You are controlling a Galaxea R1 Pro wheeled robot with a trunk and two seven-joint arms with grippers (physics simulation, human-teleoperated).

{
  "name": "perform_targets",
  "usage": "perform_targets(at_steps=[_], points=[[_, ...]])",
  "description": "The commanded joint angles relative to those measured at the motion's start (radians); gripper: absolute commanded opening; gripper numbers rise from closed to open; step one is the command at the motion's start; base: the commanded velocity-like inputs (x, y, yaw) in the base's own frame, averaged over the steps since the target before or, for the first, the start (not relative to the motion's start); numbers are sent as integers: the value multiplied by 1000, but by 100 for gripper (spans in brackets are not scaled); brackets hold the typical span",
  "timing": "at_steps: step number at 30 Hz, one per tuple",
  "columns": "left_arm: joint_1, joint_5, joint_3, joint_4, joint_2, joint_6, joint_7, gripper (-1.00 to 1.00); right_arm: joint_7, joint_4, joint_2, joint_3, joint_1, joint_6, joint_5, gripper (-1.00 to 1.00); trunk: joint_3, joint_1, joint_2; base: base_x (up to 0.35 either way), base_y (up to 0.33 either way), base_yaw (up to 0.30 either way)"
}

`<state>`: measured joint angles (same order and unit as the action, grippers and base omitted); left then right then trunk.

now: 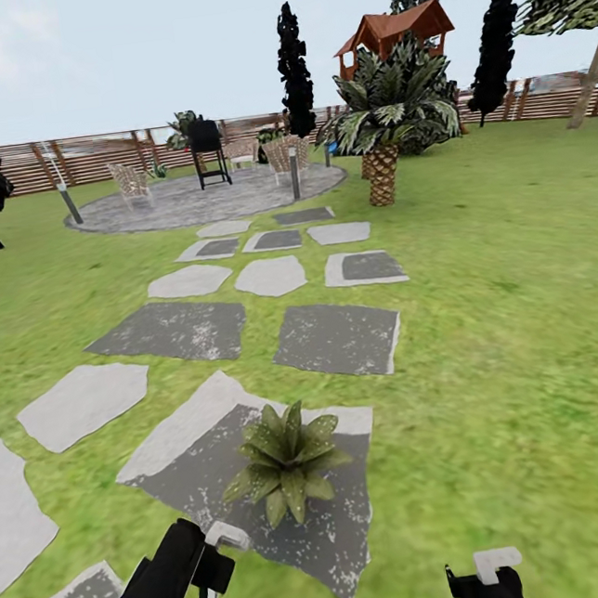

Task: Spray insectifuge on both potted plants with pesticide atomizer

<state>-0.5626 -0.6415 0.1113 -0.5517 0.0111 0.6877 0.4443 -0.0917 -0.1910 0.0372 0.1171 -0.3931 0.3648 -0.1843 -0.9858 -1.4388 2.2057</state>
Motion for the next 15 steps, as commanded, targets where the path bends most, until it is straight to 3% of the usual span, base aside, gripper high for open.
perform_targets(at_steps=[1, 10, 15], points=[[0, -10, 7, -1, 1, 3, 9, -100, -2, 1, 0, 7, -1, 3, -11, 100, -1, 0, 0, 225, -162, 7], [-1, -24, 2, -1, -1, 7, 11, -100, -2, 1, 0, 7, -1, 3, -11, 100, -1, 0, 0, 152, -171, 13], [-14, -31, -27, -18, -3, 137, 23, -100, -1, 1, -1, 7, -1, 3, -11, 100, -1, 0, 0, 4, -8, 2]])
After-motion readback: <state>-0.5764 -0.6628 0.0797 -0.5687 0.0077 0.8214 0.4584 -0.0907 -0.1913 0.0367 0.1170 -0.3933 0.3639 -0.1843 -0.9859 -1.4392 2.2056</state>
